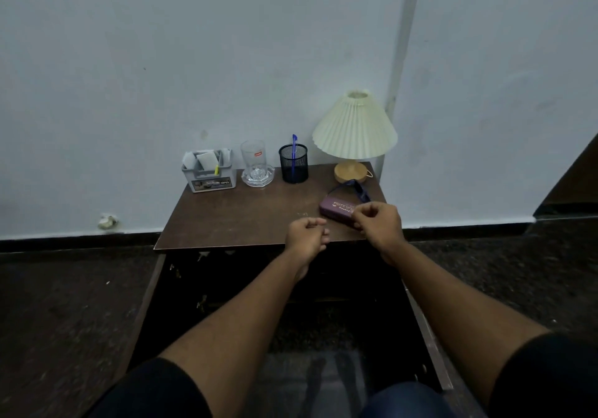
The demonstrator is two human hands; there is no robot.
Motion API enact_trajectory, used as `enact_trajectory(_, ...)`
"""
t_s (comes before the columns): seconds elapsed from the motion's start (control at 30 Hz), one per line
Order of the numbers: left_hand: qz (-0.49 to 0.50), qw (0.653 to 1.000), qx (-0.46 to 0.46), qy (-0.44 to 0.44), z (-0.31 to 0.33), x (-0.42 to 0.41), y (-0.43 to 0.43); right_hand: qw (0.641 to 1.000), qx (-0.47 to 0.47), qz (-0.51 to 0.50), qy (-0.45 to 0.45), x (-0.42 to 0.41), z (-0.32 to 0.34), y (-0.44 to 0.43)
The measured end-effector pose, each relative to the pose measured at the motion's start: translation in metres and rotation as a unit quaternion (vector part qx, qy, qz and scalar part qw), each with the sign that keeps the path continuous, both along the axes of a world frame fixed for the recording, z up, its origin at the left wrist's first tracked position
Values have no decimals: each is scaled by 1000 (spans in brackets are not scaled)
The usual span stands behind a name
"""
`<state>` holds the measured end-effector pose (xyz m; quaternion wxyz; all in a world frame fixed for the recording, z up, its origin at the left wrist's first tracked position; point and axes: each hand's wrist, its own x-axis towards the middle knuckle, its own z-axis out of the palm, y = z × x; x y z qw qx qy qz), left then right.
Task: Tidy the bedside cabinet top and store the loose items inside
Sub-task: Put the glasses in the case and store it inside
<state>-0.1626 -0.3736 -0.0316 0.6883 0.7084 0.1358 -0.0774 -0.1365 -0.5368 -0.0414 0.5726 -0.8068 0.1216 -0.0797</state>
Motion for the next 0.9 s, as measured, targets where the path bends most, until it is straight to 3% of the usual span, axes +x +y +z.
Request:
enact_trajectory(0.2, -17, 1000, 4, -19, -7, 26, -24, 995, -79, -59, -30, 36, -3, -33)
enact_trajectory(0.5, -18, 999, 17, -32, -19, 63, -41, 985, -160, -47, 31, 80, -21, -39)
enact_trajectory(0.9, -23, 999, 21, -38, -21, 68, -33, 978, -185, -58, 72, 90, -16, -40)
